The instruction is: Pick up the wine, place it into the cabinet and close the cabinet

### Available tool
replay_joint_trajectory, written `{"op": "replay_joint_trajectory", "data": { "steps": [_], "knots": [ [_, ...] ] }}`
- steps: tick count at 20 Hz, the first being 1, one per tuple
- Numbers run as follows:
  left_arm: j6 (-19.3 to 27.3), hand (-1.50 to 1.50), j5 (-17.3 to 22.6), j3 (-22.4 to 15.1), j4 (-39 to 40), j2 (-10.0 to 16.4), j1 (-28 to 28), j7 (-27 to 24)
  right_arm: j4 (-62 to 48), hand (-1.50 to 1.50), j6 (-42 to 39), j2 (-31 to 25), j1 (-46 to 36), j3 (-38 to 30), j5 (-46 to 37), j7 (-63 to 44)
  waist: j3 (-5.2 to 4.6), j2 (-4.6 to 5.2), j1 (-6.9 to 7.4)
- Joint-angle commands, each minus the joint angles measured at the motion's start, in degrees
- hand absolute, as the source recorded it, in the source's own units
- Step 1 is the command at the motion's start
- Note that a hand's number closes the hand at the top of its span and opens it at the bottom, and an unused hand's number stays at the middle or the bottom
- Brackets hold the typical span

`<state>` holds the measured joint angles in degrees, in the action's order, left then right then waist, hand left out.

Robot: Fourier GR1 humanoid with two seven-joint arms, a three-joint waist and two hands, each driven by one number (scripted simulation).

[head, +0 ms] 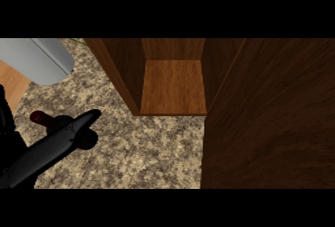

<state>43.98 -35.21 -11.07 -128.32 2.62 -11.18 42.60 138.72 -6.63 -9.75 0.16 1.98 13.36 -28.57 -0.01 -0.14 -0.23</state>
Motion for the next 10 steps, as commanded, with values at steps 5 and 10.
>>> {"op": "replay_joint_trajectory", "data": {
  "steps": [5, 10],
  "knots": [
    [0.29, -1.50, 9.68, 4.96, -0.74, 1.32, 6.97, -5.12, 10.38, -1.50, 1.57, 1.71, 3.50, 0.55, 2.06, -3.10, -0.05, 0.00, -0.19],
    [-0.99, -1.50, 20.82, 9.13, 1.10, 2.51, 10.90, -12.54, 11.25, -1.50, 1.97, 1.77, 2.99, 4.24, 0.09, -4.65, -0.12, 0.01, -0.18]
  ]
}}
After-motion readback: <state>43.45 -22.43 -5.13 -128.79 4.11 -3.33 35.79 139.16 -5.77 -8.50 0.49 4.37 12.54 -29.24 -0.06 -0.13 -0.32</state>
